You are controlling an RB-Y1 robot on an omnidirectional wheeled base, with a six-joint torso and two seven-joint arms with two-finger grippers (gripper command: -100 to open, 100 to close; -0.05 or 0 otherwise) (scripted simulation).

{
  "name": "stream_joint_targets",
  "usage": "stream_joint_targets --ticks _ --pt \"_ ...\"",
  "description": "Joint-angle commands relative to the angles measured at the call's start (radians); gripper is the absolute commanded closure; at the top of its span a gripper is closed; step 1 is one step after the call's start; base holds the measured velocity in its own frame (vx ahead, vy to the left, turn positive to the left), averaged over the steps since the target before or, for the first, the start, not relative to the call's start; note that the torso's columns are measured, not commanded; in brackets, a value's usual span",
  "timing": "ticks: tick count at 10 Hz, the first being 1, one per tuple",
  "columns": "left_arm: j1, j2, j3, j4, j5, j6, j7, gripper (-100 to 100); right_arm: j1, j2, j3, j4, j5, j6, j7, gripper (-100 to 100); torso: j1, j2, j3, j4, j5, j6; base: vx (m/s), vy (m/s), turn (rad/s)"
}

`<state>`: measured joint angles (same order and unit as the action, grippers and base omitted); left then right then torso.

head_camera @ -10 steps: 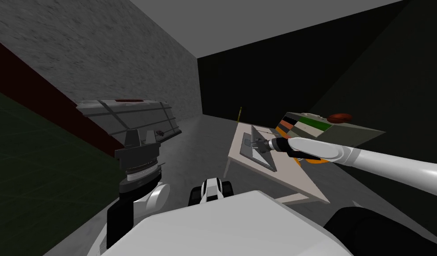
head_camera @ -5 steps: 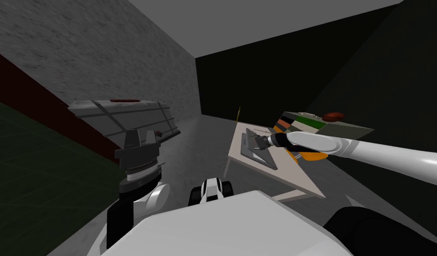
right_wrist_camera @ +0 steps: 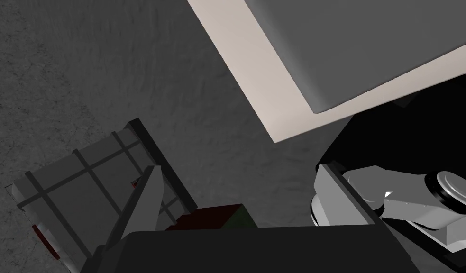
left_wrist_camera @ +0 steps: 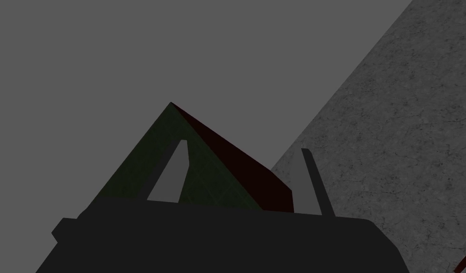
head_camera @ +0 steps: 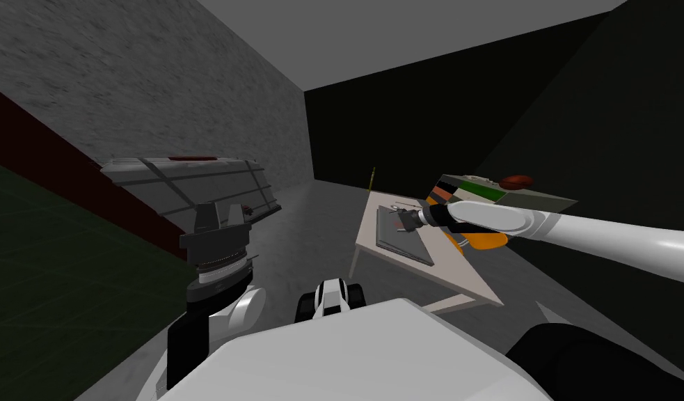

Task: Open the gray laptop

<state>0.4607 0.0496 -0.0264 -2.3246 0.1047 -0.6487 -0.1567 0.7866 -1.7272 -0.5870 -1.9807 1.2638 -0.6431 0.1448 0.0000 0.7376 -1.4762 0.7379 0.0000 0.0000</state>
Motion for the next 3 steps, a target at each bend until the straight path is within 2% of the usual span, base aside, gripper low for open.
stream_joint_targets --ticks 1,3 --pt "0.000 0.000 0.000 0.000 0.000 0.000 0.000 0 0.000 0.000 0.000 0.000 0.000 0.000 0.000 0 0.000 0.000 0.000 0.000 0.000 0.000 0.000 0.000 0.000" --pt "0.000 0.000 0.000 0.000 0.000 0.000 0.000 0 0.000 0.000 0.000 0.000 0.000 0.000 0.000 0 0.000 0.001 0.000 0.000 0.000 0.000 0.000 0.000 0.000"
